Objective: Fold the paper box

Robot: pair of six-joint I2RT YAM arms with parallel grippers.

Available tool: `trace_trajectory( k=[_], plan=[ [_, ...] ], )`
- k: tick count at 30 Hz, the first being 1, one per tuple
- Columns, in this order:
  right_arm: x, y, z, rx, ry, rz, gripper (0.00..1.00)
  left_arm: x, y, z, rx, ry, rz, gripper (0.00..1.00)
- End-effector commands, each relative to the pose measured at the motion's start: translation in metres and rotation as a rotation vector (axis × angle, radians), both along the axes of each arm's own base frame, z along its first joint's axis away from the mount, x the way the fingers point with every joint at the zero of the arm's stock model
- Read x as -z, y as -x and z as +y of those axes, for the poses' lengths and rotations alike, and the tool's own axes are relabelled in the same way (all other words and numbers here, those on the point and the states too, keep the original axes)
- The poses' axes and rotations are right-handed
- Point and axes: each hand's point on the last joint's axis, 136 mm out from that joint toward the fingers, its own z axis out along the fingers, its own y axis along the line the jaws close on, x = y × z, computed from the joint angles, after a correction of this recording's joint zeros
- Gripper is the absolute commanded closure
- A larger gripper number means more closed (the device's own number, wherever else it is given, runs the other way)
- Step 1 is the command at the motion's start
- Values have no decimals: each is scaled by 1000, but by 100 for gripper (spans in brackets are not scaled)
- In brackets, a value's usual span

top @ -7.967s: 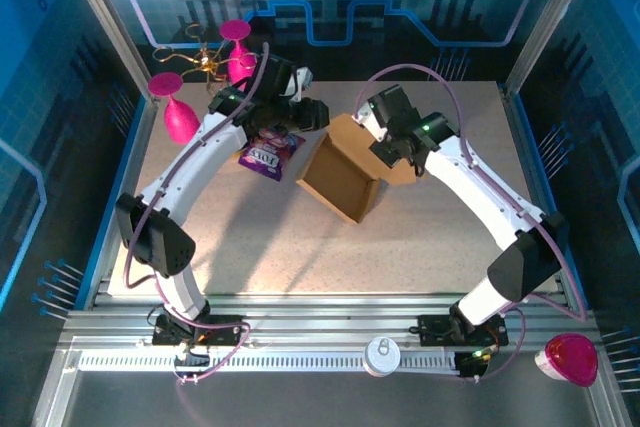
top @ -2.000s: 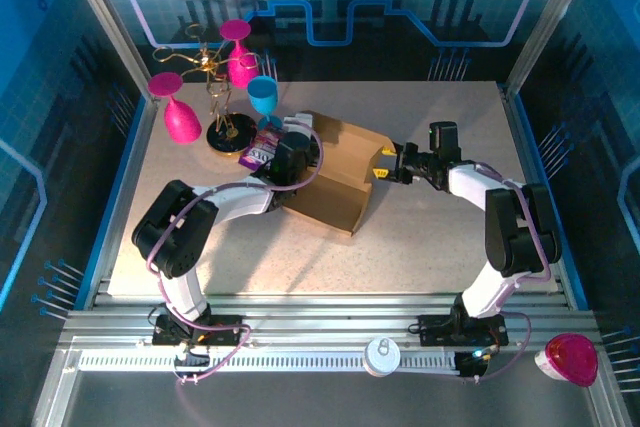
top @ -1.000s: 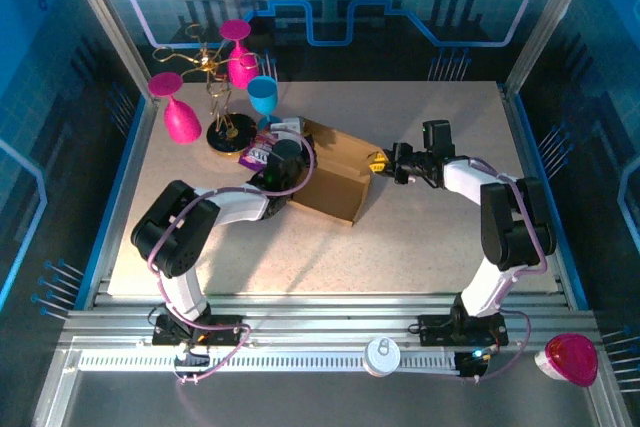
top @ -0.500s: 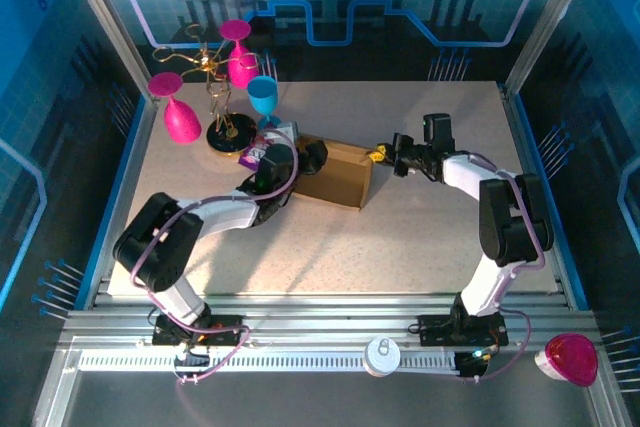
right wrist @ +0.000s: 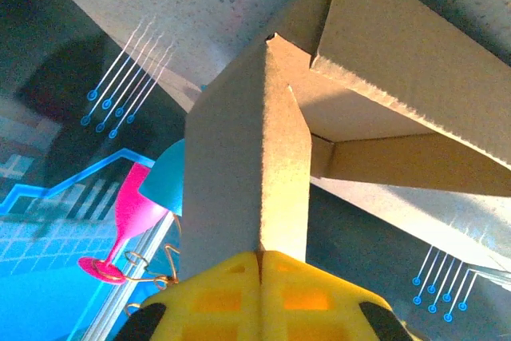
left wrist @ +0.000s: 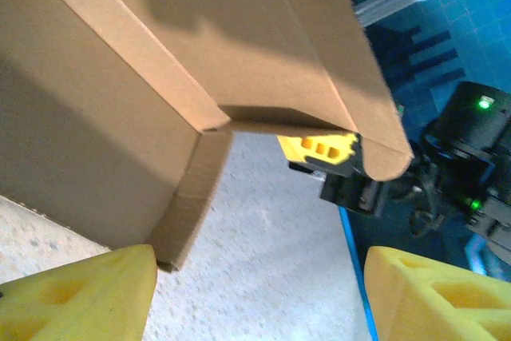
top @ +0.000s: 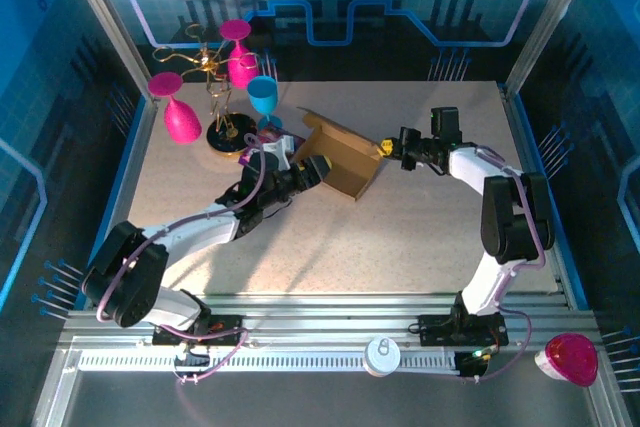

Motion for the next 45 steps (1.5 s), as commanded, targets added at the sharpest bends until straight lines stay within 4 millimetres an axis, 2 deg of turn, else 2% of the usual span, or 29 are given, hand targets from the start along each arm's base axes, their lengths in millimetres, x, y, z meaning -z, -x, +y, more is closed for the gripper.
trace_trajectory(
  k=[1,5,8,10,12,13,19,23,26,27,32,39,45],
  plan=[
    [11,-1,-8,-35,44,17,100,-13,11,14,-26,85,120,34],
    [12,4,-23,-103,124,1,100,-38,-4,62,-175,96,217,42],
    [16,6,-32,-125,134,-6,100,-57,-19,97,-267,97,262,45],
    [17,5,-35,-141,123,-17,100,-63,-29,115,-302,46,289,44],
    [16,6,-38,-162,123,-24,100,-60,-46,125,-307,2,330,45],
    [15,6,-38,-171,122,-27,100,-57,-56,127,-303,8,357,45],
    [3,6,-43,-183,75,-52,100,-38,-120,104,-247,39,441,46],
    [-19,6,-45,-193,48,-91,100,-36,-149,73,-174,68,475,47],
    [-33,6,-50,-193,61,-112,100,-44,-149,52,-126,25,473,46],
    [-35,7,-51,-195,66,-115,100,-44,-147,50,-129,22,484,46],
    [-30,6,-52,-198,72,-102,100,-43,-128,65,-214,40,491,47],
    [-29,2,-55,-198,86,-108,100,-72,-104,64,-230,32,438,47],
    [-32,7,-58,-243,107,-118,100,-64,-85,69,-258,29,491,45]
  ],
)
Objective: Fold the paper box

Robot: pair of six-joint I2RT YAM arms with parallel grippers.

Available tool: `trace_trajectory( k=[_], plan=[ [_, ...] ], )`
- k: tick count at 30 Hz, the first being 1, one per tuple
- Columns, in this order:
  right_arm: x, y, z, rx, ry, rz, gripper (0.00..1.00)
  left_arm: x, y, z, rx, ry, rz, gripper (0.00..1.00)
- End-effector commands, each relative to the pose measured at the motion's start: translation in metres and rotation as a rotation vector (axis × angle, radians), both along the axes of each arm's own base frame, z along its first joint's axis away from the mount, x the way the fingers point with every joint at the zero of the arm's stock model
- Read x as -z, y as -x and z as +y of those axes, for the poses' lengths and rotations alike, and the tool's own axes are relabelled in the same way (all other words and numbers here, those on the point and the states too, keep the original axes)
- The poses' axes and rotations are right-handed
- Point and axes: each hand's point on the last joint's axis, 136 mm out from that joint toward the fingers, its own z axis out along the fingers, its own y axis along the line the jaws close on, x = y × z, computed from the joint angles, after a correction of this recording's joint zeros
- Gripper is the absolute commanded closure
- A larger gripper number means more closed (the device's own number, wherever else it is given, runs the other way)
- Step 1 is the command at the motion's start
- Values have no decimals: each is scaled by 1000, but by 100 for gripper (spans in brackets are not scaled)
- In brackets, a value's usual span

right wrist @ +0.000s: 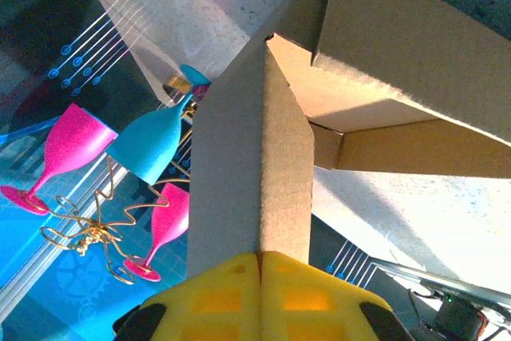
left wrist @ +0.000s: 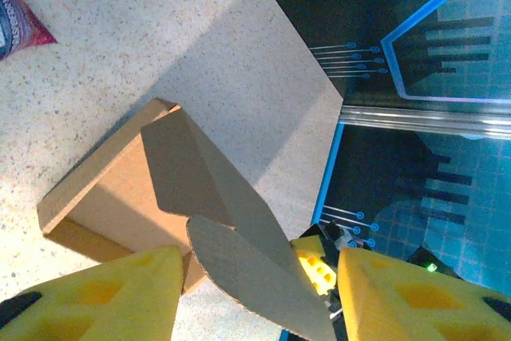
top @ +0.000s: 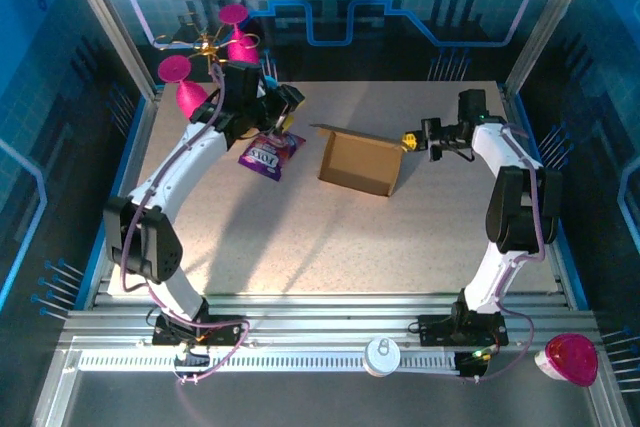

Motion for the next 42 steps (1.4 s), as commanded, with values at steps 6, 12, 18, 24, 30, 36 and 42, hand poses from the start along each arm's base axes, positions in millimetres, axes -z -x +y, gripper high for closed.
trace_trajectory(
  k=[6,12,18,24,30,36,42],
  plan=[
    [-14,17,-12,-27,-27,-20,100,20,11,-5,7,-13,86,43],
    [-35,26,-14,-38,-50,-59,100,22,6,-35,81,16,94,41],
    [-54,32,-15,-48,-50,-96,100,21,1,-47,79,38,90,39],
    [-53,33,-15,-52,-48,-99,100,21,-13,-59,91,97,89,38],
    [-49,29,-16,-49,-53,-95,100,33,-12,-72,121,154,127,38],
    [-46,25,-14,-51,-60,-96,100,39,-11,-78,121,199,149,39],
    [-41,23,-14,-51,-61,-90,100,46,-8,-91,146,229,175,41]
  ],
)
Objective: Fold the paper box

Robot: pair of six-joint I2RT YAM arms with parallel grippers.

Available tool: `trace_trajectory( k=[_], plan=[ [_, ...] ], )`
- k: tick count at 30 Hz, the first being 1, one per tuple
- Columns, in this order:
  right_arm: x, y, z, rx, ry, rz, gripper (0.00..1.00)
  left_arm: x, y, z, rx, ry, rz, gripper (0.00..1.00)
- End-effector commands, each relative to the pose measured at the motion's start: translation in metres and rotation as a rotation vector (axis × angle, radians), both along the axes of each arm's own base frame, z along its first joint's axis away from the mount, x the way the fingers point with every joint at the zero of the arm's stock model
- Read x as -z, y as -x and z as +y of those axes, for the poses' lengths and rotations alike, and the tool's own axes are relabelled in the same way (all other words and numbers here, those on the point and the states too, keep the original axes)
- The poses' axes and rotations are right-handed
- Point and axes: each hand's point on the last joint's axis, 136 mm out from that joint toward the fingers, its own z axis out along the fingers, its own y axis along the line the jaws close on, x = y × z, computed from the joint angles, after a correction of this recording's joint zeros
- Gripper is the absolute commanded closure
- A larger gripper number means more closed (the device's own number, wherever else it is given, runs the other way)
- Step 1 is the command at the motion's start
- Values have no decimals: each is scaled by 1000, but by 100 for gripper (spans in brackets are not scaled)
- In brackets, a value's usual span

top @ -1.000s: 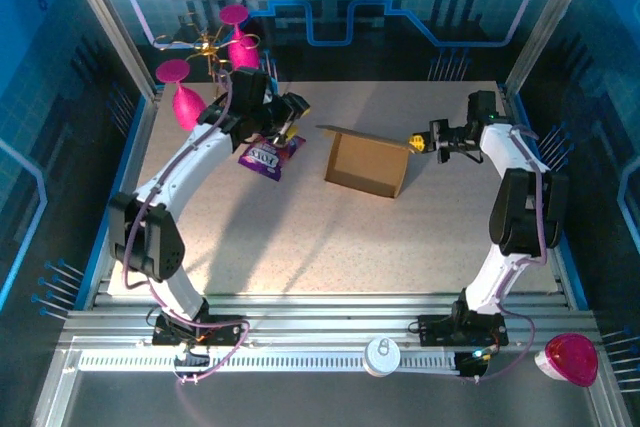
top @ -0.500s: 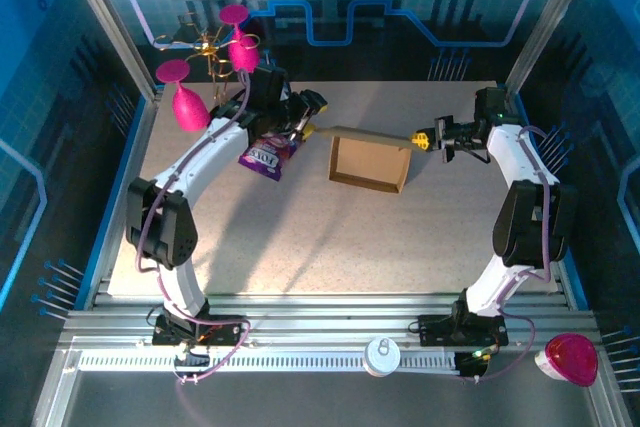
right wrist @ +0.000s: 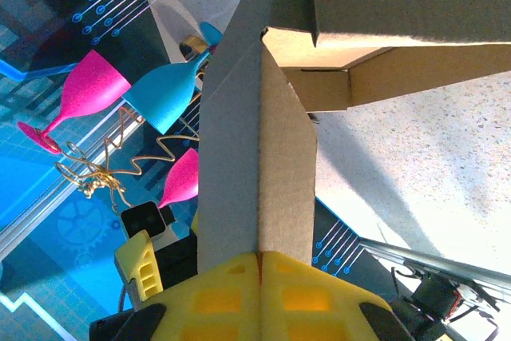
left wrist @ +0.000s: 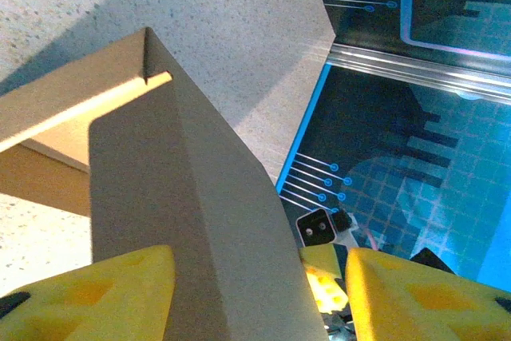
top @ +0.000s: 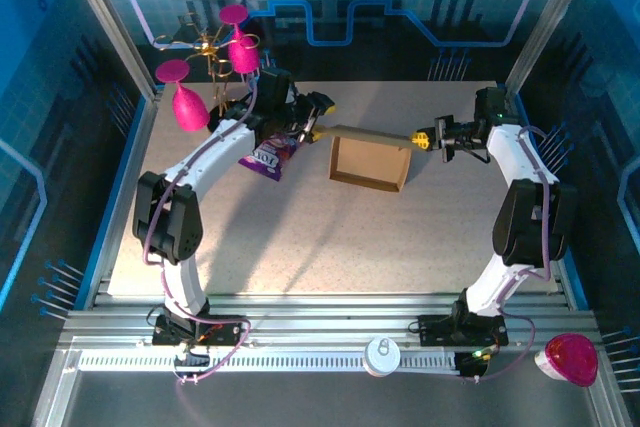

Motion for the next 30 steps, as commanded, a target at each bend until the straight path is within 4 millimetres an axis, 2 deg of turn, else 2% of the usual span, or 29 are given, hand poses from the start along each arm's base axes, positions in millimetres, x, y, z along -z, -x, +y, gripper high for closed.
trace_trajectory(
  k=[1,12,14,17,21,30],
  plan=[
    [-2,-3,0,-5,-35,3,100,12,6,-15,39,40,42,42],
    [12,-13,2,-15,-41,5,100,28,9,-19,41,61,88,44],
    [15,-14,4,-23,-47,7,100,31,6,-19,38,63,91,48],
    [22,-16,3,-34,-39,4,100,41,4,-18,47,34,97,56],
    [32,-20,4,-70,-23,-14,100,56,4,-15,50,10,105,61],
    [50,-25,4,-191,92,-37,100,92,5,-15,109,-63,113,63]
  ],
)
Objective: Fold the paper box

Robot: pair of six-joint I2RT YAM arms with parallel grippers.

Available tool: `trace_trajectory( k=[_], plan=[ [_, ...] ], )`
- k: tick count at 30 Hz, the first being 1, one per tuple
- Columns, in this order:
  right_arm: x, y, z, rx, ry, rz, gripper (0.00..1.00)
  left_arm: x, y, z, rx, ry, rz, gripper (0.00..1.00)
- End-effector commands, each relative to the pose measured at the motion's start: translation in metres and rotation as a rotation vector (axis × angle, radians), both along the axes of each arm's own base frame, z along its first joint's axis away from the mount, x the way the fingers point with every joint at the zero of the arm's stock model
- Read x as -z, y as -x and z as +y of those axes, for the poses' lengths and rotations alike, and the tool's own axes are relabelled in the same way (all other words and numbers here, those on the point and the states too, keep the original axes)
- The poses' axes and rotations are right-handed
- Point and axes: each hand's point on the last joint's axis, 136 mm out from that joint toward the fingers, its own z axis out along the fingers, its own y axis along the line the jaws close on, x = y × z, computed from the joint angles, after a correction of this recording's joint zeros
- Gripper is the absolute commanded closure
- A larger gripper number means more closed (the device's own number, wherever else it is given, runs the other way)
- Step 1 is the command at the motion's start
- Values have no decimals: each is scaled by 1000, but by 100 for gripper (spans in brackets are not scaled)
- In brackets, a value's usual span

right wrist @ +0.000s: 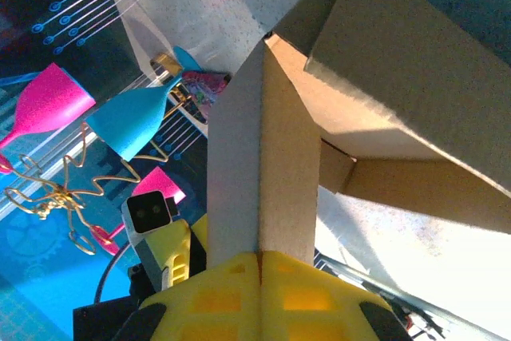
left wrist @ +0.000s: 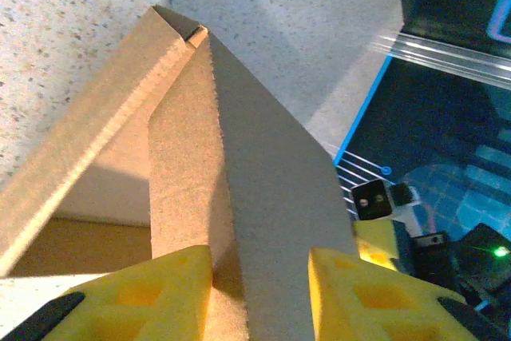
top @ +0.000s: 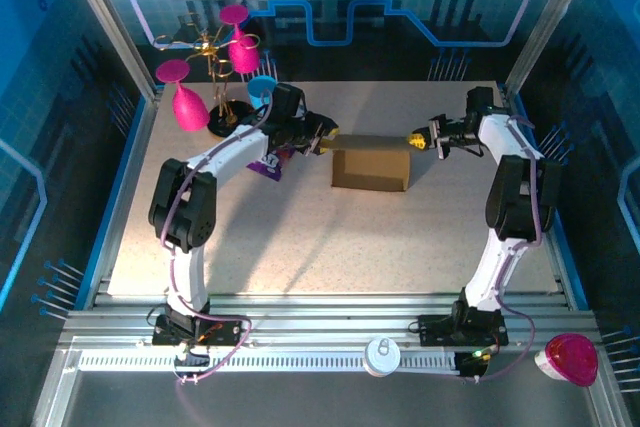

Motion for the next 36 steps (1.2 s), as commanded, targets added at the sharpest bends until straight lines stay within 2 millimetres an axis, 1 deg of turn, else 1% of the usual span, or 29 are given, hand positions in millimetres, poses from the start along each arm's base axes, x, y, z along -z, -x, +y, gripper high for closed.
trace_trajectory(
  k=[1,8,16,19,27,31,36],
  plan=[
    [6,11,8,-90,32,8,100,18,8,-4,71,-21,8,63],
    [21,15,9,-158,94,17,100,45,15,-3,104,-46,38,66],
    [31,20,7,-231,171,21,100,65,28,-2,145,-80,67,67],
    [31,22,5,-264,206,17,94,70,34,-2,158,-95,76,68],
    [28,31,-4,-318,301,16,75,77,46,-1,203,-170,65,70],
    [27,35,-8,-342,338,11,70,79,50,-2,226,-203,53,70],
    [25,40,-13,-367,383,8,69,85,54,1,236,-236,61,70]
  ],
)
